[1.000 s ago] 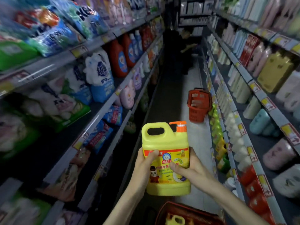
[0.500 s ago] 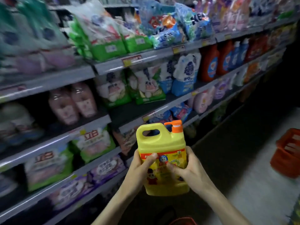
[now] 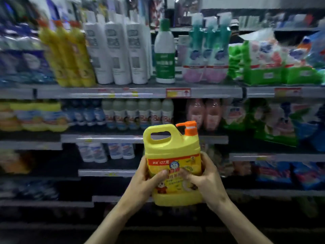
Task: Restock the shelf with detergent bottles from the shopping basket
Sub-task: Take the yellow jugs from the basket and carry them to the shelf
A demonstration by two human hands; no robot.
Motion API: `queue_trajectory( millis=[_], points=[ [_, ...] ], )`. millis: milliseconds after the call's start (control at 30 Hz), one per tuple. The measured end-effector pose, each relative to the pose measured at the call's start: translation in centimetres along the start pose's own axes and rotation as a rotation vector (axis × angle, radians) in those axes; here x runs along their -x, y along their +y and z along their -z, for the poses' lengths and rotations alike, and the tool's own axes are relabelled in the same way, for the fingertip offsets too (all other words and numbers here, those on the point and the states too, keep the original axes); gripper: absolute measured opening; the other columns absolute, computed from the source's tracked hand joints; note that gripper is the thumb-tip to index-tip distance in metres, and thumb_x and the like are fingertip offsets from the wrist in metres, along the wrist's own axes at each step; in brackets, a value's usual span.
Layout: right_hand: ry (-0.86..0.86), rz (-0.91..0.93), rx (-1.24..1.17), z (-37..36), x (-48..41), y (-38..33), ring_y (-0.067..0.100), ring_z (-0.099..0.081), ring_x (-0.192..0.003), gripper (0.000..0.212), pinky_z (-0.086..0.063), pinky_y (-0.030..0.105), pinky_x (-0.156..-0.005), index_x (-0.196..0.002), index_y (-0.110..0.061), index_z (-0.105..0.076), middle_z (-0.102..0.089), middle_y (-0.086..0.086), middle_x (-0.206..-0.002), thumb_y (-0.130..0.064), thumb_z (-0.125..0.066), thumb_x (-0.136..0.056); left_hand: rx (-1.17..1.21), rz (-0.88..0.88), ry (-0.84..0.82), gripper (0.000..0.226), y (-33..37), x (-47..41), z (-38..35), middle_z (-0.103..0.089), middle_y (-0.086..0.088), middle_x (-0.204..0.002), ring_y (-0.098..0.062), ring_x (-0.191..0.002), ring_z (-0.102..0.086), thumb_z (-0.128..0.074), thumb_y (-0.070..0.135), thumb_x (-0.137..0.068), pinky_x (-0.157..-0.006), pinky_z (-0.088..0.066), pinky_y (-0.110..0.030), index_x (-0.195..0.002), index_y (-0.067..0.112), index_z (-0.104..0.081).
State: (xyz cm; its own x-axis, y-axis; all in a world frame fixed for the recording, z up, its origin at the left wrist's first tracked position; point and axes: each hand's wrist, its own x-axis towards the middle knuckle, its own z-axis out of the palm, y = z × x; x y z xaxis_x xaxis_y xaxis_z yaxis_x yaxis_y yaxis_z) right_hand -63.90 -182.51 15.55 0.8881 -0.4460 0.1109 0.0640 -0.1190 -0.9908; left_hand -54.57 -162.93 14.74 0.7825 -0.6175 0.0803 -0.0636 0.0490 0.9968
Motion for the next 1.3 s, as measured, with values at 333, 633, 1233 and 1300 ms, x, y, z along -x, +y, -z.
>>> queue_trajectory(
  millis=[333, 633, 1233, 1300],
  points=[
    [-0.402, 0.061, -0.057, -25.1, -1.3, -2.8, 0.019, -0.077, -0.108, 0.059, -0.065, 0.045, -0.089, -0.13, -0.017, -0.058, -0.078, 0.0, -0.118, -0.024, -0.087, -0.079, -0.13, -0.079, 0.331, 0.048, 2.1, 10.4, 22.8, -0.074, 0.0, -0.129, -0.018, -0.12, -0.071, -0.071, 0.014, -0.096, -0.094, -0.06, -0.034, -0.141, 0.02, -0.055],
    [-0.614, 0.19, -0.035, -41.0, -4.5, -5.6, 0.01, -0.074, -0.109, 0.066, -0.064, 0.034, -0.087, -0.132, -0.025, -0.056, -0.076, -0.011, -0.119, -0.034, -0.09, -0.076, -0.204, -0.125, 0.583, 0.052, 4.5, 14.7, 36.3, -0.074, 0.001, -0.131, -0.019, -0.125, -0.068, -0.073, 0.021, -0.097, -0.1, -0.059, -0.038, -0.144, 0.025, -0.054],
    [-0.959, 0.359, -0.127, -69.7, -18.7, -7.6, 0.007, -0.07, -0.116, 0.067, -0.062, 0.042, -0.097, -0.135, -0.031, -0.054, -0.073, -0.013, -0.123, -0.035, -0.091, -0.08, -0.245, -0.215, 1.051, 0.056, 5.4, 10.9, 59.8, -0.075, 0.008, -0.126, -0.012, -0.122, -0.069, -0.074, 0.019, -0.091, -0.096, -0.06, -0.032, -0.143, 0.03, -0.057],
    [-0.998, 0.364, -0.109, -72.4, -19.4, -7.1, 0.008, -0.07, -0.117, 0.067, -0.061, 0.045, -0.098, -0.135, -0.032, -0.053, -0.072, -0.012, -0.124, -0.038, -0.091, -0.08, -0.218, -0.209, 1.11, 0.058, 4.6, 10.9, 61.7, -0.076, 0.011, -0.125, -0.009, -0.122, -0.069, -0.075, 0.019, -0.089, -0.098, -0.06, -0.031, -0.143, 0.03, -0.057]
  ],
)
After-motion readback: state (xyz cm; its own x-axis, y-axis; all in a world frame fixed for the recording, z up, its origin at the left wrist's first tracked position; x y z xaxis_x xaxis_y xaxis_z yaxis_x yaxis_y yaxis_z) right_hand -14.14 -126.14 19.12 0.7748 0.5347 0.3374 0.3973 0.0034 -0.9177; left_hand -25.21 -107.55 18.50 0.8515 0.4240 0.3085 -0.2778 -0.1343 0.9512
